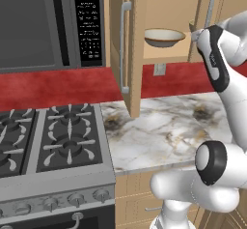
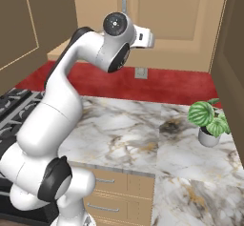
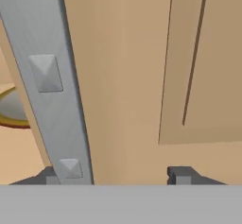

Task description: Move the bowls from the cabinet to the plates on the dining table.

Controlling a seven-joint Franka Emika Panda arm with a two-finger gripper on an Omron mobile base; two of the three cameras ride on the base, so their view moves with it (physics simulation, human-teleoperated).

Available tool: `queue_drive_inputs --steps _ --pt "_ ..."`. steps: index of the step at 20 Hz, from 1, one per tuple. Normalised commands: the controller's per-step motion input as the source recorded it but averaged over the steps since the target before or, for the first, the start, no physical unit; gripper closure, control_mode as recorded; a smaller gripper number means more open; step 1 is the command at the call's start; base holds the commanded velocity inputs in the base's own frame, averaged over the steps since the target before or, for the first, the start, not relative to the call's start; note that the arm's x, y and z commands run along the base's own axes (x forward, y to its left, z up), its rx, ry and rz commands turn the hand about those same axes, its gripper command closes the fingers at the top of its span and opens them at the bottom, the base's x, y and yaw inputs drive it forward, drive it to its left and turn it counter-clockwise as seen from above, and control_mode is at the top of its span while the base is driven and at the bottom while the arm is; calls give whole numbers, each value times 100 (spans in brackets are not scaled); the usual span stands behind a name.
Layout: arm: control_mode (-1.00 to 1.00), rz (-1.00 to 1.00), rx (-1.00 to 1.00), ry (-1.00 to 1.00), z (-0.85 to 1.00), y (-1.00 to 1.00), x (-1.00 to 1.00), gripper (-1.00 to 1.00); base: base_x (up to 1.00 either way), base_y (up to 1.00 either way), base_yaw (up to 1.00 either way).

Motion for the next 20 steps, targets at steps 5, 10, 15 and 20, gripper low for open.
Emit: queue_drive_inputs --steps 5,10,15,20 --pt "-100 1 0 0 0 0 13 100 0 0 0" --pt "-100 0 0 0 0 0 0 100 0 0 0" --pt "-100 0 0 0 0 -3 -1 100 0 0 0" --pt "-100 -1 0 0 0 -28 -11 100 0 0 0"
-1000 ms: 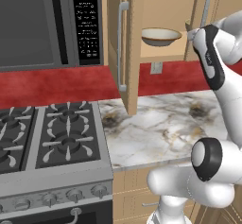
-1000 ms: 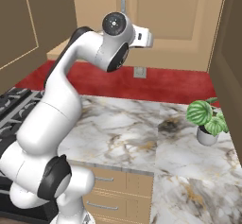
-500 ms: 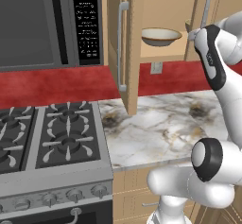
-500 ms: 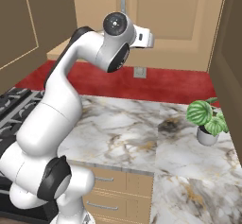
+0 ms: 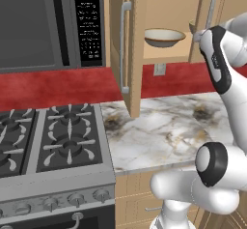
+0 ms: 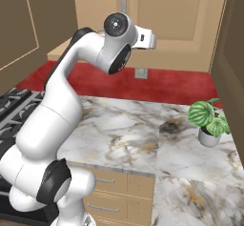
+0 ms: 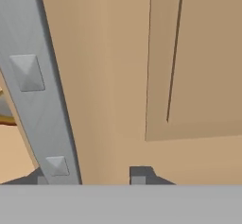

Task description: Move the bowls from the cabinet to the plates on the dining table.

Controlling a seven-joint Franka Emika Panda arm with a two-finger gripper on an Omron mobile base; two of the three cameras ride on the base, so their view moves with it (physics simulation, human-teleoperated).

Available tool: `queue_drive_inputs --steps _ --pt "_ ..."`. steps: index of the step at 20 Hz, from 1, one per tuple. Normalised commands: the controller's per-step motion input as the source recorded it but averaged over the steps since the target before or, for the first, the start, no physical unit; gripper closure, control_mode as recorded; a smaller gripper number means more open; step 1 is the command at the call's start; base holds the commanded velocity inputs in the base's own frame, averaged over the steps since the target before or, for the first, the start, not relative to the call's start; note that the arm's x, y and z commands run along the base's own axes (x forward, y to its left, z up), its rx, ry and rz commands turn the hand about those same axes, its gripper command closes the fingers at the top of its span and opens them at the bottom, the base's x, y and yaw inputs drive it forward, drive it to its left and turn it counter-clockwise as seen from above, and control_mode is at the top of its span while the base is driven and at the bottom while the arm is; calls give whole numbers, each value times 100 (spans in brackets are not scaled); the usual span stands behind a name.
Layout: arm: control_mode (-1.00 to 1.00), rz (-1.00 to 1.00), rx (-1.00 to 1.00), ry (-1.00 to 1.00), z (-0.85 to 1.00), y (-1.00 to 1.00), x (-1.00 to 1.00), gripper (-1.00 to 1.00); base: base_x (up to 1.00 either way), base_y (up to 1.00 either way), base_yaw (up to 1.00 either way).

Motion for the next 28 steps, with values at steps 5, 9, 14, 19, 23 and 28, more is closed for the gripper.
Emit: queue_drive_inputs --steps 5,9,14,19,23,28 --pt "-100 -1 0 0 0 -48 -30 100 0 0 0" --pt "-100 0 0 0 0 -53 -36 100 0 0 0" --pt "-100 -1 0 0 0 -57 -44 100 0 0 0" --pt "-100 0 0 0 0 -60 -43 100 0 0 0" --pt "-100 0 0 0 0 -58 -40 100 0 0 0" --pt "-100 0 0 0 0 -62 -46 100 0 0 0"
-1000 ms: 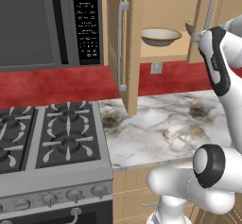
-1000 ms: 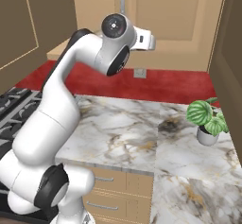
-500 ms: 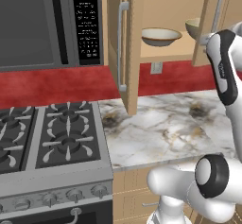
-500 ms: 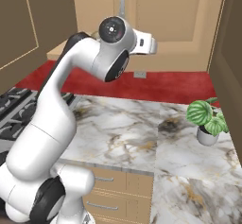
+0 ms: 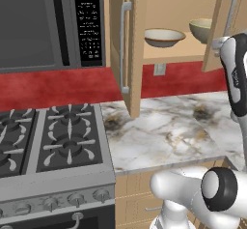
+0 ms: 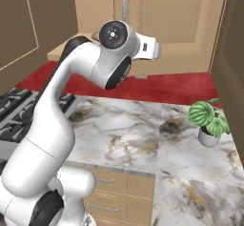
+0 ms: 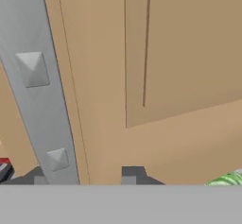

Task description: Move the bowls from the cabinet to the plates on the dining table.

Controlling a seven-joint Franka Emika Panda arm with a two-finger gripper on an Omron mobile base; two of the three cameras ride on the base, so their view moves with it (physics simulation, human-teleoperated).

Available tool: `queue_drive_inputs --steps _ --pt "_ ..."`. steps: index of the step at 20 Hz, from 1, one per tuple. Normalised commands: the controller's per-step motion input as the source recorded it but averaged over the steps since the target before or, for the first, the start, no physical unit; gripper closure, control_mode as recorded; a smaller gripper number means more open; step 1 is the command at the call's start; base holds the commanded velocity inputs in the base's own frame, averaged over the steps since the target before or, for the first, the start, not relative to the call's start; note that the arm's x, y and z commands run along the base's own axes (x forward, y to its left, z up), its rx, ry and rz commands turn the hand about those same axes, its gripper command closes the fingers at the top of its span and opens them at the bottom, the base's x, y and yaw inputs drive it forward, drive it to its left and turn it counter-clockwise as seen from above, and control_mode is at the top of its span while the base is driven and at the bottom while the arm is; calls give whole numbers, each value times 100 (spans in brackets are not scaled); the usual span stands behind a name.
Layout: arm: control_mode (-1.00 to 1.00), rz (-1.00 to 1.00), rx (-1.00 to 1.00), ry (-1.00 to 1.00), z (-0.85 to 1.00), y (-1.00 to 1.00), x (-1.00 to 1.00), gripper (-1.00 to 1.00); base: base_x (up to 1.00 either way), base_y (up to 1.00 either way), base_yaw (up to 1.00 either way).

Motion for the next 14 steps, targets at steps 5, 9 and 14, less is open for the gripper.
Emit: queue_drive_inputs --steps 5,9,14 --pt "-100 -1 0 0 0 -60 -56 100 0 0 0" --pt "-100 -1 0 0 0 -53 -67 100 0 0 0" --pt "-100 0 0 0 0 -51 -54 100 0 0 0"
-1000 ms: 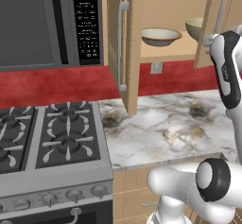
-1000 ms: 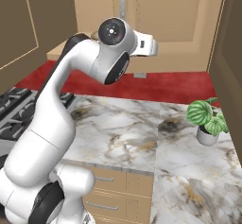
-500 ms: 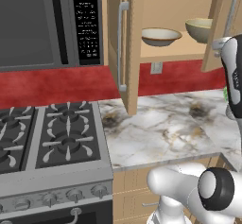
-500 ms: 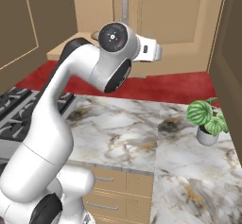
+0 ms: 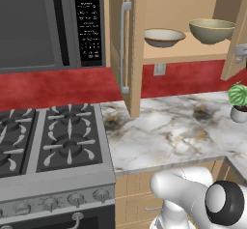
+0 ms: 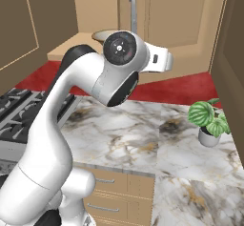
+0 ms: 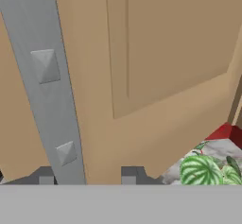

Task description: Move the bowls from the cabinet to the plates on the dining table.

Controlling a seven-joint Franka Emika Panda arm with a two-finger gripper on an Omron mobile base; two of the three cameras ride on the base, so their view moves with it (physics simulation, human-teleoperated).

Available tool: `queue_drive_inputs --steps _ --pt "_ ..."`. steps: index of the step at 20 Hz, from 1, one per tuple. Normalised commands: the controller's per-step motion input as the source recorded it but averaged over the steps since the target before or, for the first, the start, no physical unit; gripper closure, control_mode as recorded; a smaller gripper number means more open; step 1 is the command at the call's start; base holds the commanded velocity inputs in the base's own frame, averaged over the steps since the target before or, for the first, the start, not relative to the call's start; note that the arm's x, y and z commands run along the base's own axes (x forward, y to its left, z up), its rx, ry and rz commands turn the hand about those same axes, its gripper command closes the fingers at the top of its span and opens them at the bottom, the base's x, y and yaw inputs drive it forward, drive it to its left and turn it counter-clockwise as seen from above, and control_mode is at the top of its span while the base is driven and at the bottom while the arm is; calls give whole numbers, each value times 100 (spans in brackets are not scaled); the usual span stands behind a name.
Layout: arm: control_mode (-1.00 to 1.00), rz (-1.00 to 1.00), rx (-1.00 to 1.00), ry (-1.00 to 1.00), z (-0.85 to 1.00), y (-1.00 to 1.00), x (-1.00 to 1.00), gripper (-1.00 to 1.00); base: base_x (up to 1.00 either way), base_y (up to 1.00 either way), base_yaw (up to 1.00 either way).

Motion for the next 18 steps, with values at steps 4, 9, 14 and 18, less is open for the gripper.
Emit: queue_drive_inputs --steps 4,9,14,18 --pt "-100 0 0 0 0 -37 -41 100 0 0 0" --pt "-100 0 0 0 0 -2 -7 100 0 0 0" --pt "-100 0 0 0 0 0 0 -100 0 0 0" --pt "-100 1 0 1 0 5 0 -100 0 0 0"
